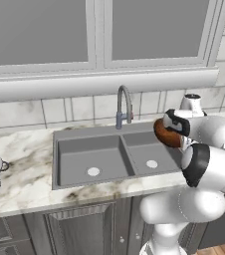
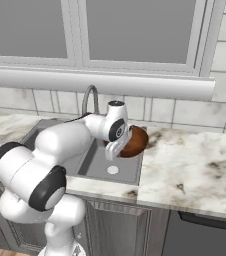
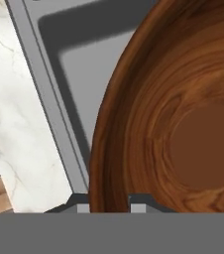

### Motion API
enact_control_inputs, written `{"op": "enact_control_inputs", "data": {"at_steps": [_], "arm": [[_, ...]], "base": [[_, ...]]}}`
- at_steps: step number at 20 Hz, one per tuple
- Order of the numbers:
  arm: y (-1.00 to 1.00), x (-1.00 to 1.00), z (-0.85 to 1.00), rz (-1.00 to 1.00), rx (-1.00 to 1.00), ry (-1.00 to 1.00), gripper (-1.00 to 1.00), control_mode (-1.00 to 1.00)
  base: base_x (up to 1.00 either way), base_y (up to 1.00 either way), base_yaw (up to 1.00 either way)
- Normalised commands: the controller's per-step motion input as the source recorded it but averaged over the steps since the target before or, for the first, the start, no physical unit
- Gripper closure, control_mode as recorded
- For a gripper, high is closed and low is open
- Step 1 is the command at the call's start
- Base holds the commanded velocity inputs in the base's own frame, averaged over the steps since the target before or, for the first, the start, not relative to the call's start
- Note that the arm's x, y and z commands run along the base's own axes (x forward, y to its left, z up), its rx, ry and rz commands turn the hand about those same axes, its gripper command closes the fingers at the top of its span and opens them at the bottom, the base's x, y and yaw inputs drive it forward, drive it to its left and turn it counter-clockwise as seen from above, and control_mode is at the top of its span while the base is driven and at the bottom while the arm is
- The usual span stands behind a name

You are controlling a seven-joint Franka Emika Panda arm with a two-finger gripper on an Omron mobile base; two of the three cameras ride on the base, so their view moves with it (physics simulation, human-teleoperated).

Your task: Place the colander in the left basin and the bowl in the right basin of the sink.

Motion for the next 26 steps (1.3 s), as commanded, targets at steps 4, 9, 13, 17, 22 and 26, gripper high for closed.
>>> {"op": "enact_control_inputs", "data": {"at_steps": [4,9,13,17,22,26], "arm": [[0.05,0.18,-0.13,0.27,0.00,0.00,1.00,-1.00],[0.01,0.30,-0.26,0.23,0.00,0.01,1.00,-1.00],[0.00,0.34,-0.28,0.22,0.00,0.04,1.00,-1.00],[0.04,0.43,-0.26,0.21,0.00,0.09,1.00,-1.00],[0.11,0.36,-0.22,0.19,0.00,0.14,1.00,-1.00],[0.01,0.33,-0.22,0.13,0.00,0.08,1.00,-1.00]], "base": [[0.00,0.00,0.00],[0.00,0.00,0.00],[0.00,0.00,0.00],[0.00,0.00,0.00],[0.00,0.00,0.00],[0.00,0.00,0.00]]}}
